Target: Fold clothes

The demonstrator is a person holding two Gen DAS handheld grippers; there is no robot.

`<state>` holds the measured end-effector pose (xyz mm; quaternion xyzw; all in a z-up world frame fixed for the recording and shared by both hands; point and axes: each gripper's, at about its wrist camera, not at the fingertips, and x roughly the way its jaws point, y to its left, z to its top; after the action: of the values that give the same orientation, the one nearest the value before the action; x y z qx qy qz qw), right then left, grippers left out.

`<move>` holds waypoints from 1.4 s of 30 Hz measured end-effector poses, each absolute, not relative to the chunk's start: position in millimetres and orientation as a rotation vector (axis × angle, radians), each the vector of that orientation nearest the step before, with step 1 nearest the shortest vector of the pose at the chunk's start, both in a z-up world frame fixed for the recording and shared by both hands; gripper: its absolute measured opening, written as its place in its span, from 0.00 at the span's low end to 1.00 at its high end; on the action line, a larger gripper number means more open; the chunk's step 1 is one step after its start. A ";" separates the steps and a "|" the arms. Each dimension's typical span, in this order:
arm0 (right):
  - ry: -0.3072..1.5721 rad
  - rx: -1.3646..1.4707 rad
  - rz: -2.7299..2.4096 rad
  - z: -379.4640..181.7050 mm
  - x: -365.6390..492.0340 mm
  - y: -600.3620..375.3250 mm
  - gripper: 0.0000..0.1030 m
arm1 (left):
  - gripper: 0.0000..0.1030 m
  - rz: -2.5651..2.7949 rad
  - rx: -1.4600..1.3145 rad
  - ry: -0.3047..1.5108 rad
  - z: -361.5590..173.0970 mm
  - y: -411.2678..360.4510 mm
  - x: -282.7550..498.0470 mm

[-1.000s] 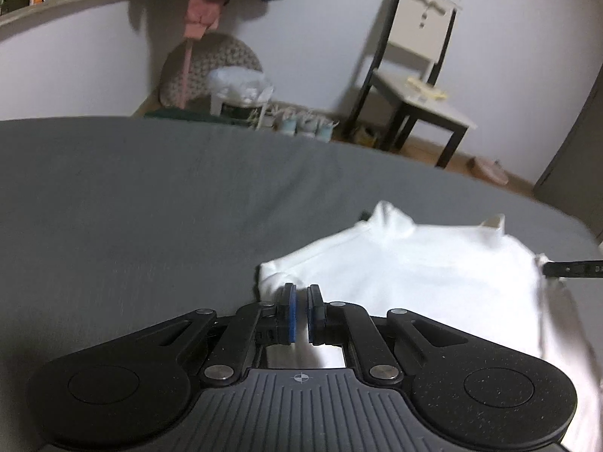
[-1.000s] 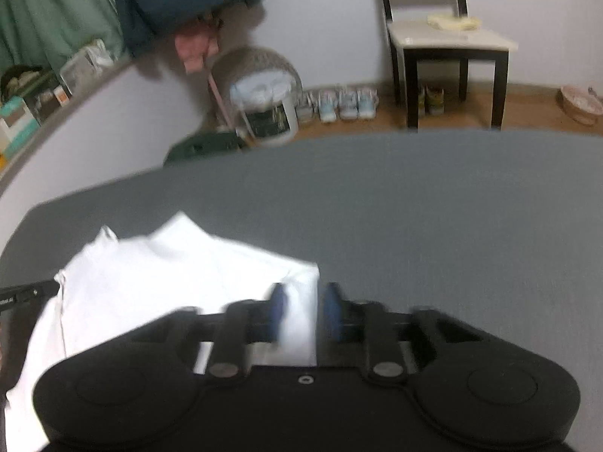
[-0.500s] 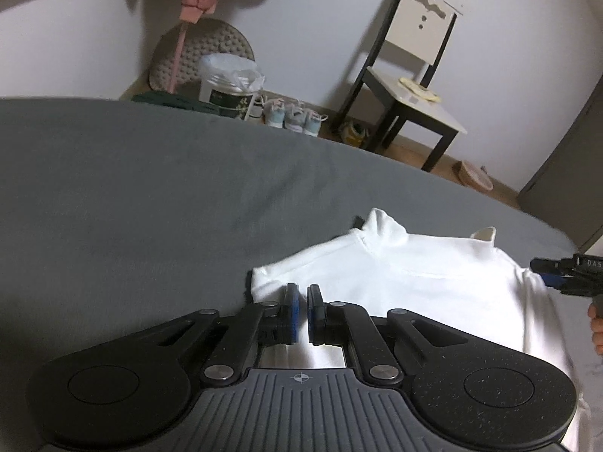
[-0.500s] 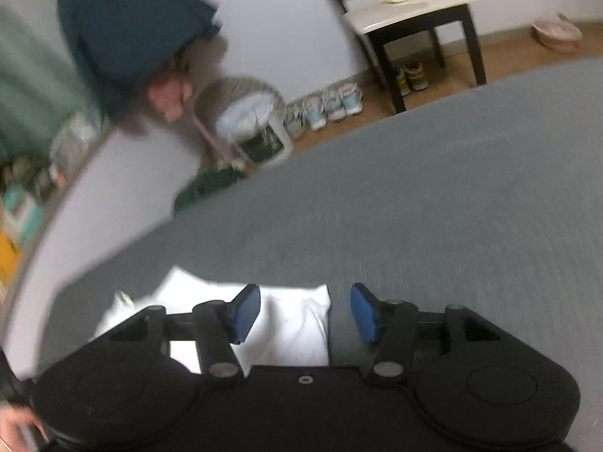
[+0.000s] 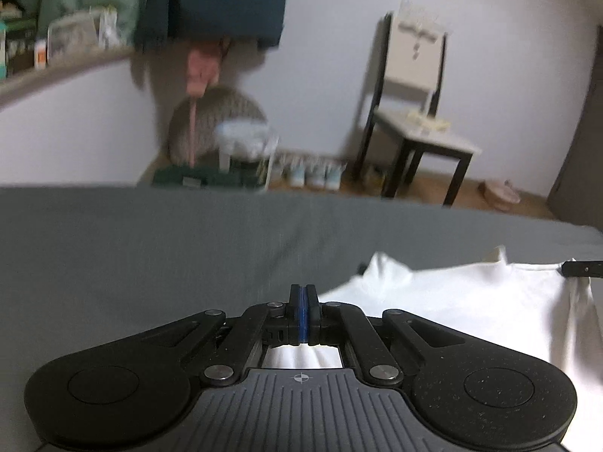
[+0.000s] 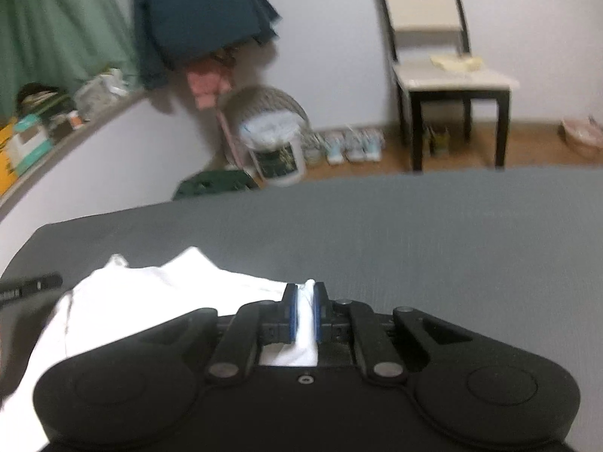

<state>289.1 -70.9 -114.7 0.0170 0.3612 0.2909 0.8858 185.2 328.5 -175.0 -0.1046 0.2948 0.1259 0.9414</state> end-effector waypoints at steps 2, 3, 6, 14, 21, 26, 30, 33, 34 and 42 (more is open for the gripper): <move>0.709 0.024 0.653 -101.6 276.9 -75.5 0.08 | 0.00 0.237 -0.192 0.579 -166.0 328.9 170.2; 0.690 0.017 0.677 -95.3 270.7 -77.8 0.08 | 0.00 0.221 -0.181 0.565 -161.9 329.1 160.9; 0.673 -0.015 0.730 -81.8 250.3 -83.5 0.09 | 0.01 0.186 -0.175 0.583 -156.6 330.1 146.9; 0.723 -0.055 0.646 -86.4 254.7 -65.6 0.09 | 1.00 0.208 -0.338 0.636 -170.0 346.7 160.1; 0.792 -0.018 0.614 -111.6 278.2 -61.0 0.16 | 0.94 0.125 -0.372 0.752 -190.6 359.2 192.6; 0.840 -0.004 0.597 -128.8 288.2 -66.2 0.27 | 0.32 0.117 -0.356 0.845 -207.2 363.8 208.1; 0.872 0.073 0.591 -136.0 293.4 -73.5 0.36 | 0.32 0.176 -0.309 0.839 -212.3 359.0 212.7; 0.891 0.111 0.582 -140.0 296.9 -73.6 0.39 | 0.32 0.223 -0.284 0.822 -214.1 352.8 219.1; 0.891 0.114 0.582 -140.8 297.3 -72.3 0.39 | 0.32 0.224 -0.261 0.824 -214.5 349.0 221.5; 0.832 0.063 0.601 -134.3 285.8 -55.9 0.09 | 0.06 0.206 -0.309 0.739 -208.2 346.5 208.6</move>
<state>285.8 -55.9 -134.3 0.0300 0.3978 0.2876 0.8707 208.6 346.5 -208.2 -0.1503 0.3591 0.0999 0.9157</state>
